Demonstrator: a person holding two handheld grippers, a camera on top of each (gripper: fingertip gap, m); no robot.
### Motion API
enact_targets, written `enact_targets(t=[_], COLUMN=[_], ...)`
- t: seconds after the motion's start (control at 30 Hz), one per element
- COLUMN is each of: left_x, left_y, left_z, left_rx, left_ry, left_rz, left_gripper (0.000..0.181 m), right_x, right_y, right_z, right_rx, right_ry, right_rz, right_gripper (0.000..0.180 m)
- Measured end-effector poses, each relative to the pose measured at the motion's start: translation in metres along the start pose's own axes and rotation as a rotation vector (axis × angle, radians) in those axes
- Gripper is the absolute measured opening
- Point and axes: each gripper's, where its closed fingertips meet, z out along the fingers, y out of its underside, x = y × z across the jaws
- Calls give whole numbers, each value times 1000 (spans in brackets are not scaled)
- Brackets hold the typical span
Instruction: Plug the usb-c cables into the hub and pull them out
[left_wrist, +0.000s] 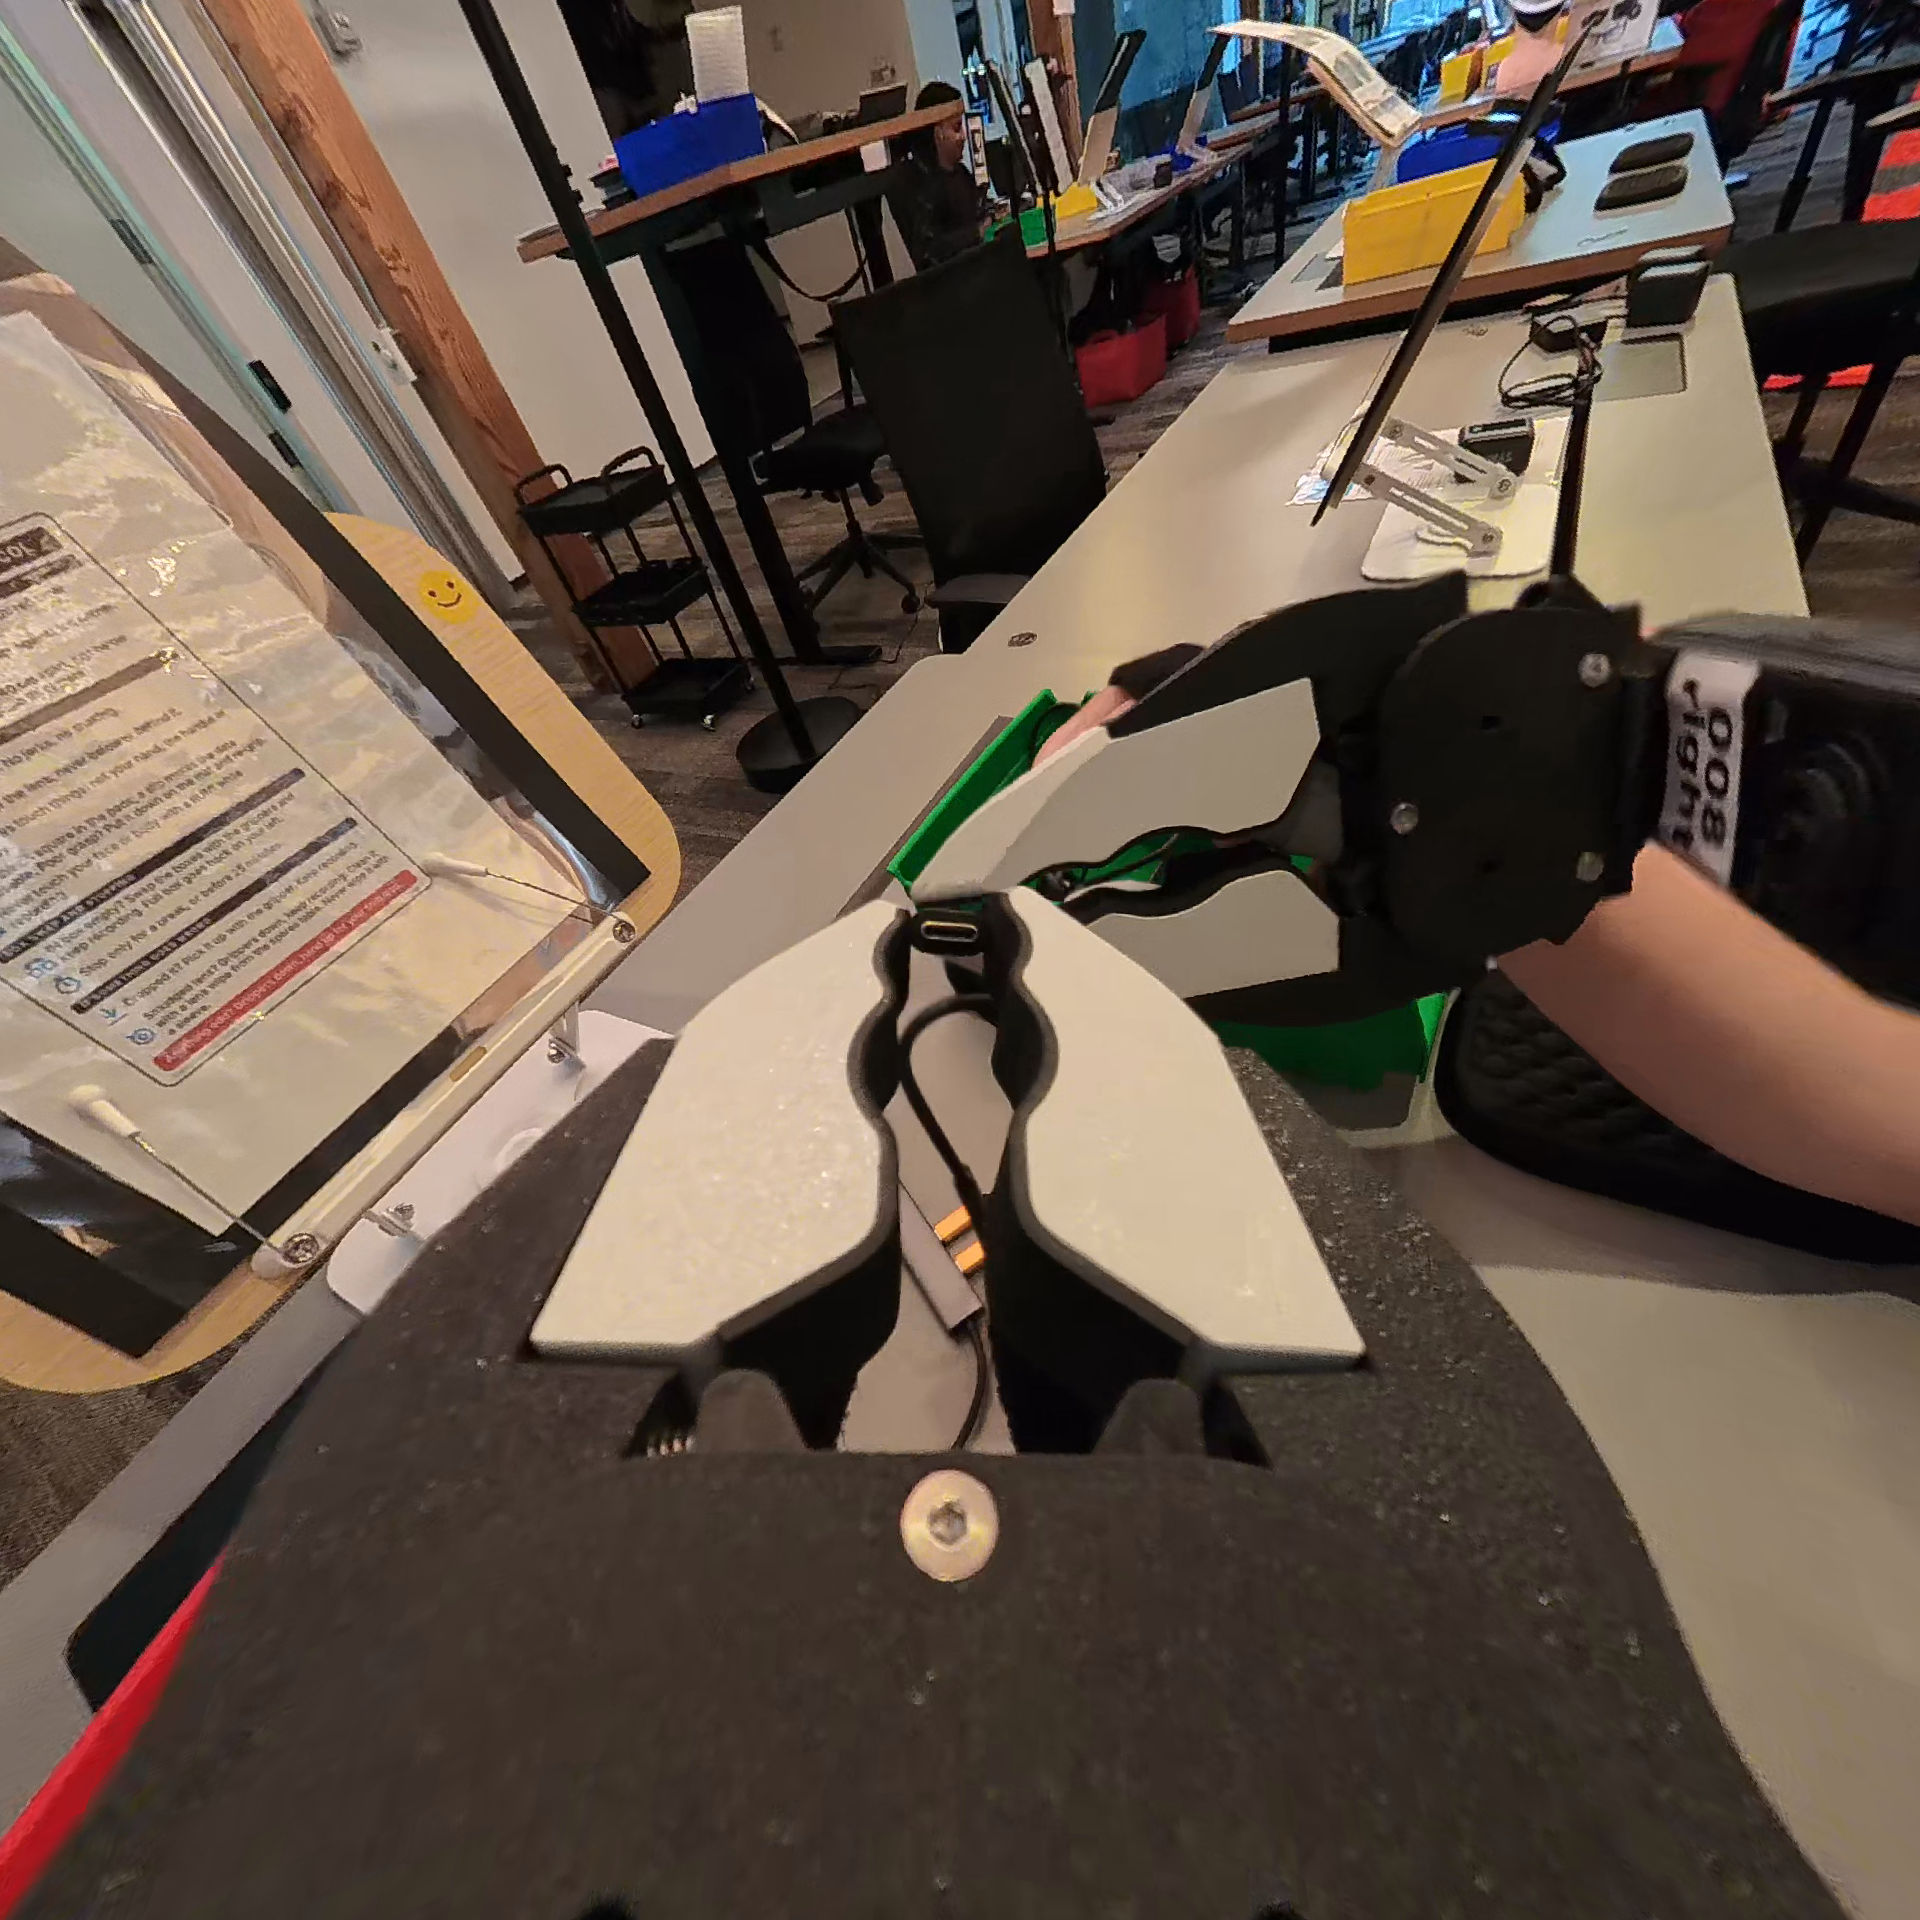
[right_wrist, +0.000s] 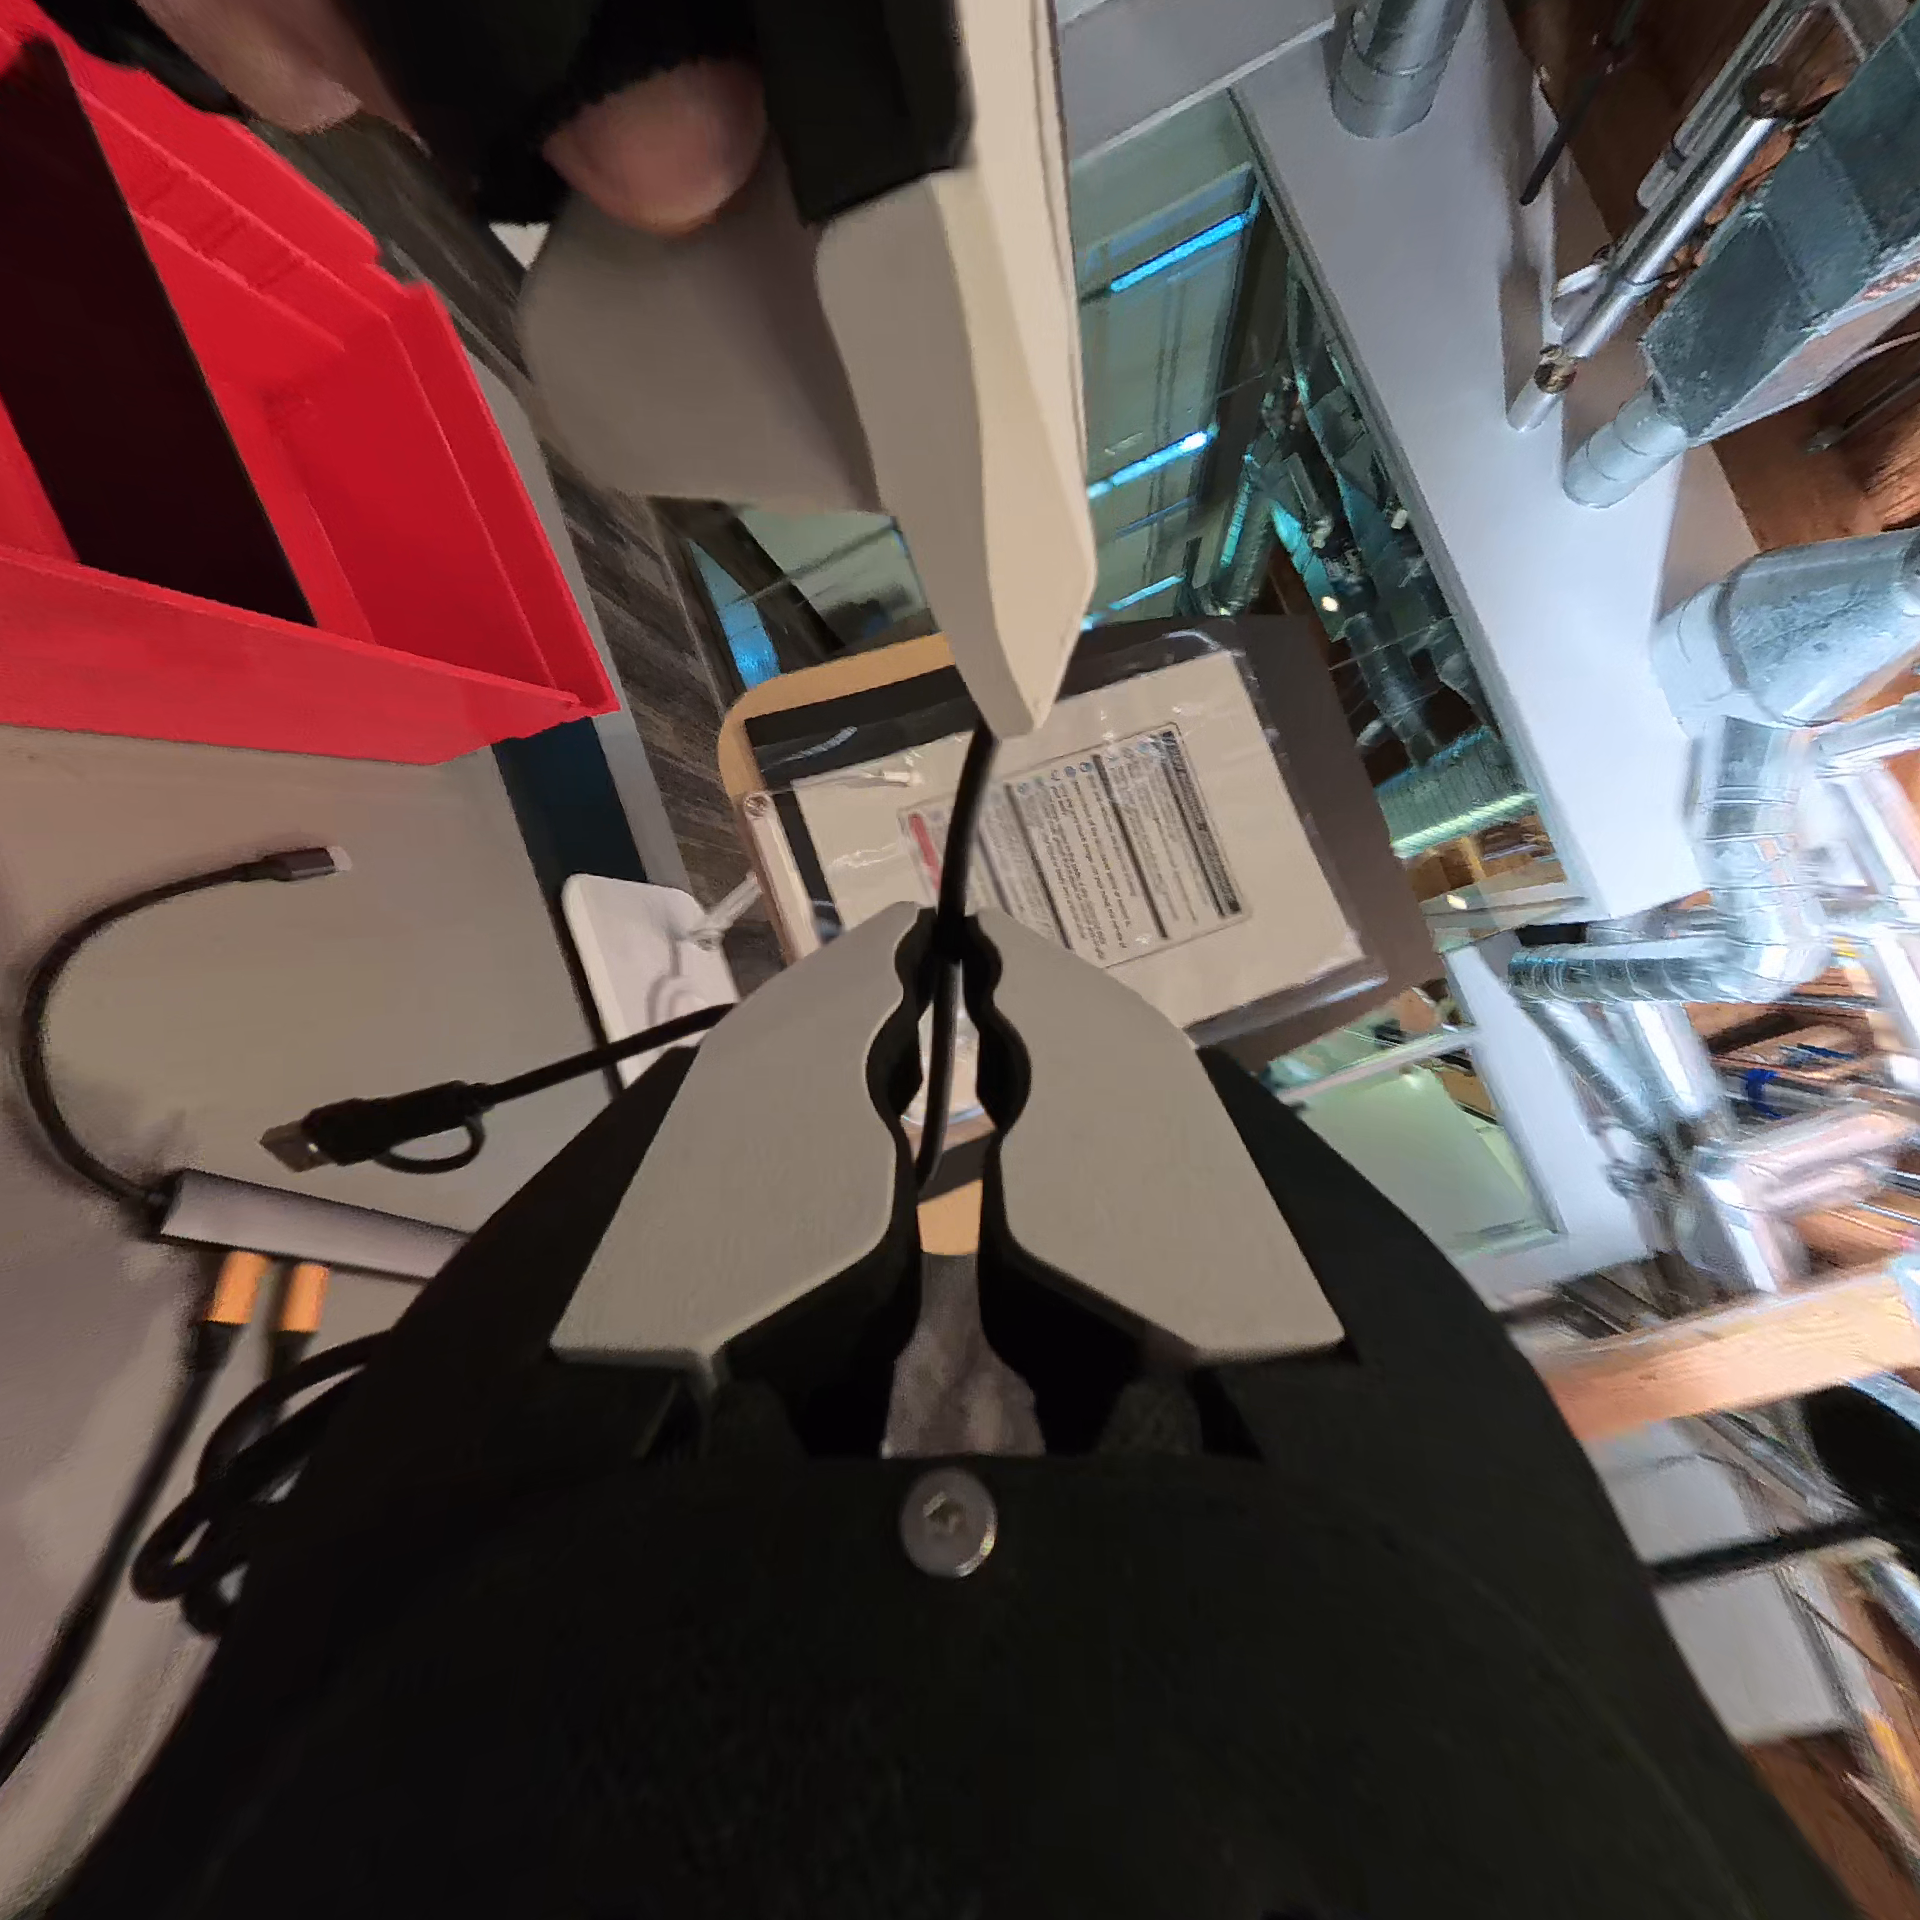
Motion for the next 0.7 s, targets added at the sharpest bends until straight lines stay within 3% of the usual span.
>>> enact_targets(t=[0.03,0.17,0.23,0.3,0.4,0.47,0.57,0.7], left_x=[1,6,17,34,62,77,89,77], left_y=[0,-4,-11,-22,-39,-52,-68,-68], left_z=[-1,-11,-18,-26,-41,-51,-61,-50], left_rx=[-4,15,55,114,213,308,441,494], left_ry=[9,72,162,283,477,601,729,671], left_rz=[11,-1,-29,-57,-71,-91,-134,-154], left_gripper=[13,12,12,12,13,13,13,13], right_x=[-3,-13,-3,35,94,106,60,-1], right_y=[-2,-23,-44,-55,-31,-5,7,-55], right_z=[-1,-31,-66,-98,-121,-109,-55,-41], right_rx=[21,212,432,680,934,955,741,761], right_ry=[-42,-315,-454,-438,-316,-239,-287,-468], right_rz=[31,212,368,559,898,1045,1017,812], right_gripper=[6,16,21,20,16,13,22,28])
